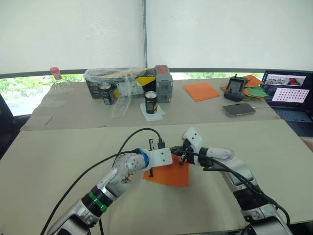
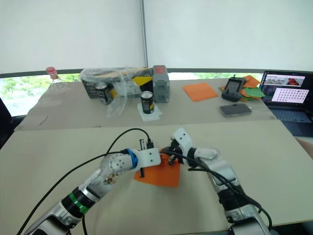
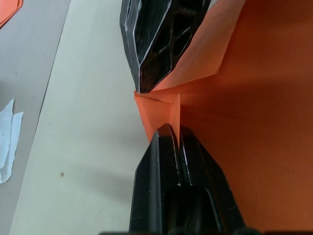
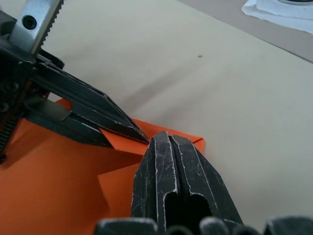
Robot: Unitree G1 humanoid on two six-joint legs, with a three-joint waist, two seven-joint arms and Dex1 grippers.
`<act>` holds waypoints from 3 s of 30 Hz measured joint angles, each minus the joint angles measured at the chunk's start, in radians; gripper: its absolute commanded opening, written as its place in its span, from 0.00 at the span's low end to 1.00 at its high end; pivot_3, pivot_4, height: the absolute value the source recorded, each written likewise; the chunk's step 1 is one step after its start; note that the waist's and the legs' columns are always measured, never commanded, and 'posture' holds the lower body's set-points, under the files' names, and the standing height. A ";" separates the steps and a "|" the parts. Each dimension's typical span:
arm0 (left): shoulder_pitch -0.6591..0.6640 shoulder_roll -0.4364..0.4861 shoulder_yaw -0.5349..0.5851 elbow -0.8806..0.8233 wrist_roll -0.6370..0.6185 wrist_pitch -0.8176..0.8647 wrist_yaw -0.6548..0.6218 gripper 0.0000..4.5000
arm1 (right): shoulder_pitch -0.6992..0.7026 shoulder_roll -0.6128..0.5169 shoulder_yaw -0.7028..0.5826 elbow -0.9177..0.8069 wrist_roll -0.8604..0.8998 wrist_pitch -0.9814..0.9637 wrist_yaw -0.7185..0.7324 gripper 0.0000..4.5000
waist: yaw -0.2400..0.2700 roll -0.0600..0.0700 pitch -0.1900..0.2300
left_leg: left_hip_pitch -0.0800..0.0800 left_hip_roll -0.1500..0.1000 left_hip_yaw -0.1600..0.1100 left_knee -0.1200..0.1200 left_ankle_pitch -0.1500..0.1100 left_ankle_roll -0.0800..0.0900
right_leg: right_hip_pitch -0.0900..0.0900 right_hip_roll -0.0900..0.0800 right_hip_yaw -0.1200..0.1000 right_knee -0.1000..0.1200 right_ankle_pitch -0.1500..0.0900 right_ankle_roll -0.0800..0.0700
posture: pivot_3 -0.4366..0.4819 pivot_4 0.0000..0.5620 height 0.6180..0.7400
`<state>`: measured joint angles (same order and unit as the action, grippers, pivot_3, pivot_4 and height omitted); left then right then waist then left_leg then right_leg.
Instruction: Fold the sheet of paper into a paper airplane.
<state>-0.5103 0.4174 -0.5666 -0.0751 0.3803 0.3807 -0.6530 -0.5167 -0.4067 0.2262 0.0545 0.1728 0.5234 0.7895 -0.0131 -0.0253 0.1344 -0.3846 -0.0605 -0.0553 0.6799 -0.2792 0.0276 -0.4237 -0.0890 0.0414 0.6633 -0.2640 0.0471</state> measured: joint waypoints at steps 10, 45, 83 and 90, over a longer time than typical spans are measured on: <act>0.015 -0.012 0.006 -0.018 0.028 0.013 -0.007 0.00 | -0.059 0.019 0.014 0.175 -0.042 -0.108 0.039 0.00 | 0.000 0.000 0.000 | 0.000 0.000 0.000 0.000 0.000 0.000 | 0.000 0.000 0.000 0.000 0.000 0.000 | 0.48 0.27 1.00; 0.112 -0.048 0.473 -0.216 -0.382 0.280 -0.113 0.85 | -0.101 0.046 0.044 0.287 -0.122 -0.214 0.082 0.00 | 0.001 0.000 0.000 | 0.003 0.001 0.000 0.001 0.000 0.000 | 0.002 -0.001 0.000 0.001 0.000 0.000 | 0.48 0.27 1.00; 0.196 -0.174 0.360 -0.028 -0.540 0.259 0.044 0.01 | 0.001 0.107 0.046 0.123 -0.170 -0.155 -0.086 0.00 | -0.001 0.000 0.000 | 0.004 0.000 0.000 0.000 0.000 -0.001 | 0.003 -0.001 0.000 0.001 0.000 0.000 | 0.48 0.27 1.00; 0.196 -0.175 0.351 -0.029 -0.541 0.259 0.054 0.01 | -0.027 0.104 0.056 0.135 -0.191 -0.119 -0.115 0.00 | 0.002 0.000 0.000 | 0.005 0.000 0.000 0.000 0.000 -0.001 | 0.004 -0.001 0.000 0.001 0.000 0.000 | 0.48 0.27 1.00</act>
<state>-0.3147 0.2424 -0.2153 -0.1040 -0.1607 0.6393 -0.5993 -0.5436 -0.3029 0.2821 0.1894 -0.0178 0.4043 0.6745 -0.0115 -0.0250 0.1341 -0.3800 -0.0605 -0.0556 0.6803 -0.2790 0.0268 -0.4201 -0.0905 0.0417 0.6638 -0.2639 0.0471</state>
